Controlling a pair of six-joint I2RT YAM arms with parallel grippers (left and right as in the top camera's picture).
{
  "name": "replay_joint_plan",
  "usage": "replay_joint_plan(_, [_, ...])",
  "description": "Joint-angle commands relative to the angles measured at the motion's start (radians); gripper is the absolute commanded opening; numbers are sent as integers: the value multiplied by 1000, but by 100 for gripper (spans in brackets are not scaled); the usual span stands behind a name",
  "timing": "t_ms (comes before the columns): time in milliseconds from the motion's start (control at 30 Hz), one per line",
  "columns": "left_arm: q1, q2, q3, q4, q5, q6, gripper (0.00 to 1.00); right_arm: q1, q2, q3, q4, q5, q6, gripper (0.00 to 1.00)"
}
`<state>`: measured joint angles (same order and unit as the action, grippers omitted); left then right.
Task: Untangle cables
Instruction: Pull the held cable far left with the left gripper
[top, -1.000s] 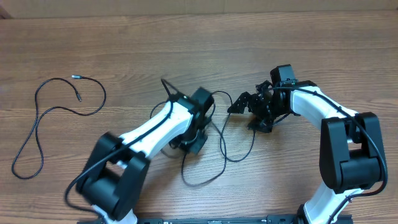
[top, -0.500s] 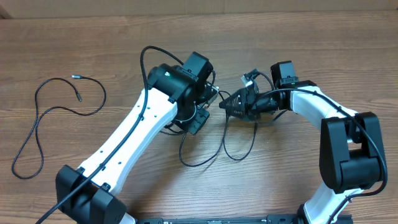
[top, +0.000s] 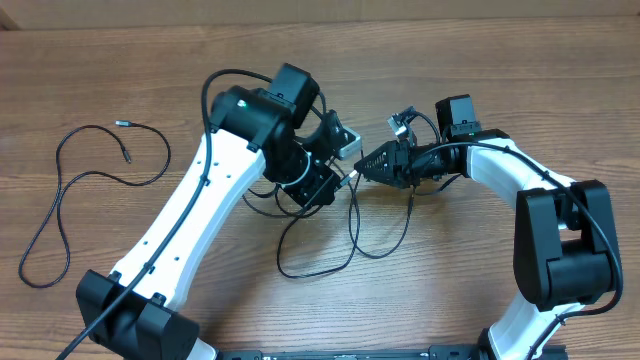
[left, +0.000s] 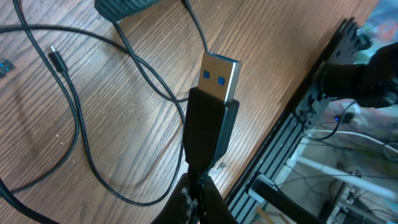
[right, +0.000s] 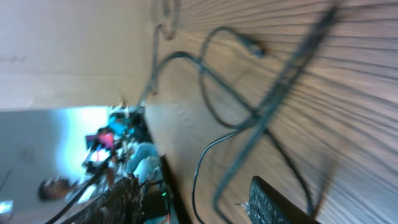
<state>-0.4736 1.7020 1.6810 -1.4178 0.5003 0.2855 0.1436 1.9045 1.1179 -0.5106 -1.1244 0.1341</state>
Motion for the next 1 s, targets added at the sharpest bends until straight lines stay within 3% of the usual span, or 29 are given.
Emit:
replay_joint_plan(0, [32, -6, 30, -7, 68, 22, 4, -6, -12, 16, -4, 159, 80, 54])
replay_joint_plan(133, [50, -6, 31, -10, 74, -6, 4, -6, -12, 15, -37, 298, 135, 45])
replay_joint_plan(333, [135, -21, 92, 55, 63, -130, 4, -6, -12, 14, -131, 567, 197, 47])
replay_joint_plan(467, [238, -50, 170, 142, 11, -277, 4, -6, -12, 14, -185, 666, 203, 65])
replay_joint_plan(600, [329, -100, 247, 237, 2, -349, 4, -6, -12, 12, -203, 710, 203, 99])
replay_joint_plan(700, [389, -143, 281, 286, -172, -460, 4, -6, -12, 6, -203, 745, 204, 100])
replay_joint_plan(967, [478, -262, 295, 277, -868, -684, 4, -6, -12, 3, -188, 751, 203, 100])
